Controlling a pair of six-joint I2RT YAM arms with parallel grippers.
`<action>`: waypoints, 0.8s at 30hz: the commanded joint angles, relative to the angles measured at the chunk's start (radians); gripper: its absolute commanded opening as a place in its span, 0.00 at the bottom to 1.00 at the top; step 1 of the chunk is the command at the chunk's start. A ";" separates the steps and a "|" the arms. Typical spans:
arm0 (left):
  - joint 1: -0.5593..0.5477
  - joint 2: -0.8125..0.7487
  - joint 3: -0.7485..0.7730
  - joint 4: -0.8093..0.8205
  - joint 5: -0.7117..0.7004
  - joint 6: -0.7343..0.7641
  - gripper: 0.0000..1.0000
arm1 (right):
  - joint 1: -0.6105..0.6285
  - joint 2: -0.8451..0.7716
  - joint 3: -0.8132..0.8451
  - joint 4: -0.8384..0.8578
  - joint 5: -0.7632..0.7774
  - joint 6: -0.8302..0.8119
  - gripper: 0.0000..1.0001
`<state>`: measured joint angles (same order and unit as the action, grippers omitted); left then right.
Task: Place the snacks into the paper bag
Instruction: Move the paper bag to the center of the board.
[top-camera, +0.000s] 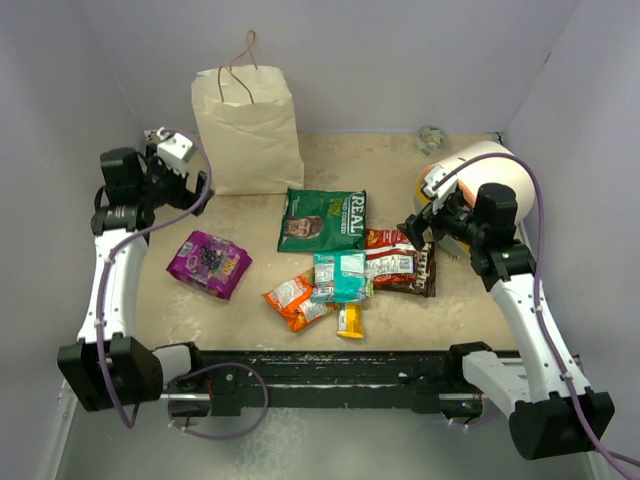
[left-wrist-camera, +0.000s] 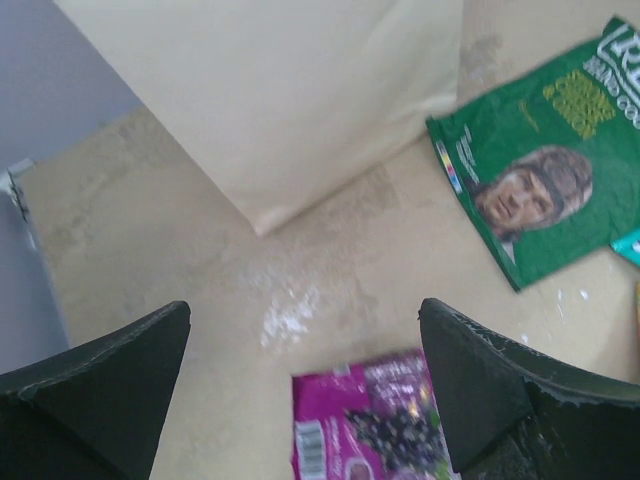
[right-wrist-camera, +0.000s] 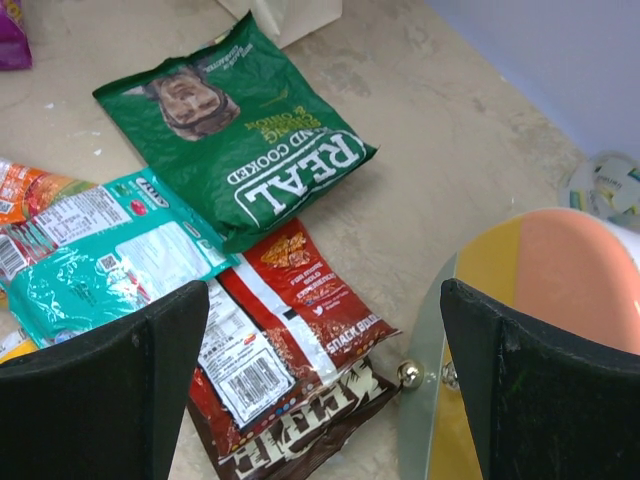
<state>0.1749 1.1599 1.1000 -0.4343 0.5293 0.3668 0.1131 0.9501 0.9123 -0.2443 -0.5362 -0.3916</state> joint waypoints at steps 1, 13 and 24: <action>0.005 0.108 0.204 0.072 0.111 0.050 1.00 | 0.005 -0.022 0.011 0.064 -0.037 0.019 1.00; 0.006 0.437 0.630 -0.045 0.310 0.179 0.99 | 0.008 -0.002 0.011 0.053 -0.026 0.012 1.00; 0.001 0.753 1.022 -0.104 0.478 0.105 0.99 | 0.008 0.009 0.000 0.053 0.012 -0.011 1.00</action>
<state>0.1753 1.8271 1.9888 -0.5392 0.9108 0.5129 0.1177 0.9520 0.9123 -0.2260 -0.5404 -0.3874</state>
